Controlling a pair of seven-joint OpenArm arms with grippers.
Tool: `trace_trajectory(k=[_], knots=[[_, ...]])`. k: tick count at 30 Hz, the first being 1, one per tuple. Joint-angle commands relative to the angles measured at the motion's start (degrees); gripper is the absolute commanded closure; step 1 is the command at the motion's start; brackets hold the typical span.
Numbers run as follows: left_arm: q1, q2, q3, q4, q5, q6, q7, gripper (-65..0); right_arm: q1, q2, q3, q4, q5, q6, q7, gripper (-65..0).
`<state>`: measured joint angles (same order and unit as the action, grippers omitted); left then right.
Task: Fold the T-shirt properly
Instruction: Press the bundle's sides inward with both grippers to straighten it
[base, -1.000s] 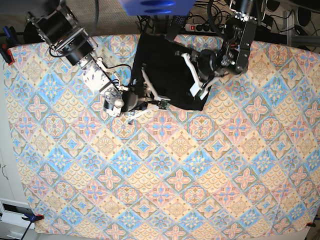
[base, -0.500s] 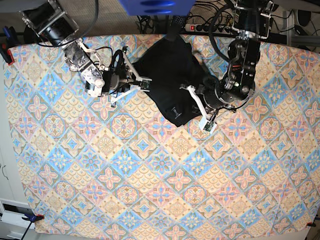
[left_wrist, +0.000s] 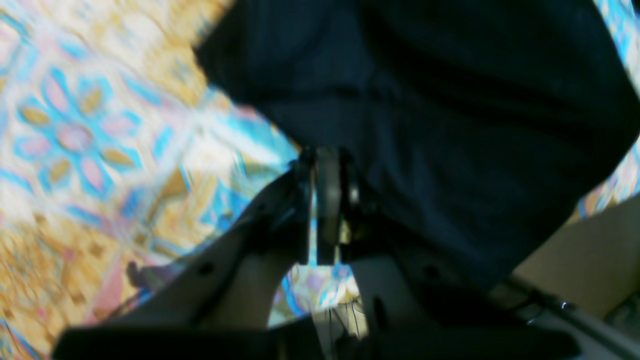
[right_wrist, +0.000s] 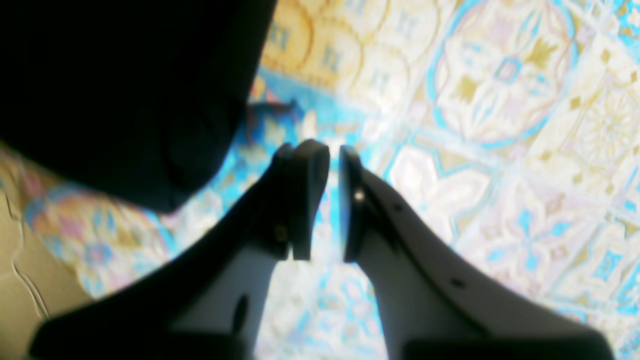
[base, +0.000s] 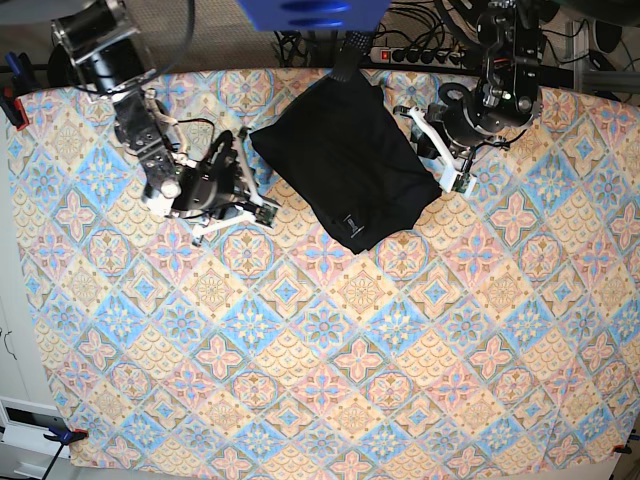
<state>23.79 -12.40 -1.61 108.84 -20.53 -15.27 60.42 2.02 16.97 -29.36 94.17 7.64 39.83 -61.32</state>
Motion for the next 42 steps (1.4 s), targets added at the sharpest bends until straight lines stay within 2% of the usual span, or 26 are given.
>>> trace_trajectory(k=[1, 4, 11, 13, 17, 21, 27, 30, 34, 42], knots=[[-0.45, -0.12, -0.02, -0.57, -0.43, -0.07, -0.78, -0.8, 1.01, -2.16, -0.04, 0.64, 1.02, 0.17, 1.41, -7.8], [-1.42, -0.04, -0.02, -4.62, -0.43, -0.07, -0.78, -0.8, 1.01, -3.57, -0.13, -1.91, 1.02, 0.17, 1.5, -7.8], [-8.27, 0.05, -0.02, -12.88, -0.43, -0.07, -0.95, -0.8, 0.66, -3.57, -0.48, -5.25, 1.02, 0.17, 1.58, -7.8], [-11.26, 1.11, -0.02, -15.78, -0.34, -0.07, -1.04, -0.8, 0.57, -3.57, -0.48, -5.16, 1.02, 0.17, 1.58, -7.8], [-16.8, 2.95, 0.51, -21.85, 0.01, 0.01, -4.99, -0.8, -0.92, -3.39, -0.57, -5.07, 1.02, 0.17, 1.58, -7.8], [-21.99, 4.1, 3.85, -27.91, 0.01, 0.1, -8.78, -0.9, -4.7, -3.21, -0.48, -1.56, 1.02, 0.17, 1.41, -7.8], [-27.53, 7.96, 7.19, -35.74, -0.08, 0.1, -13.87, -0.9, -7.69, -1.46, 0.05, 4.07, 1.02, 0.17, 1.32, -7.8], [-27.97, 9.37, 6.84, -35.39, -0.43, 0.1, -13.79, -0.8, -7.96, -0.05, 1.72, 7.06, 1.02, 0.17, 1.32, -7.8], [-25.51, 9.2, 6.66, -30.81, -0.52, 0.1, -13.7, -0.8, -8.04, 1.62, 4.35, 12.07, 1.02, 0.17, 1.06, -7.8], [-11.62, 3.92, 2.27, -15.17, -0.52, 0.1, -13.7, -0.8, -14.29, 2.06, 4.97, 17.7, 1.02, 0.17, 1.06, -7.8]])
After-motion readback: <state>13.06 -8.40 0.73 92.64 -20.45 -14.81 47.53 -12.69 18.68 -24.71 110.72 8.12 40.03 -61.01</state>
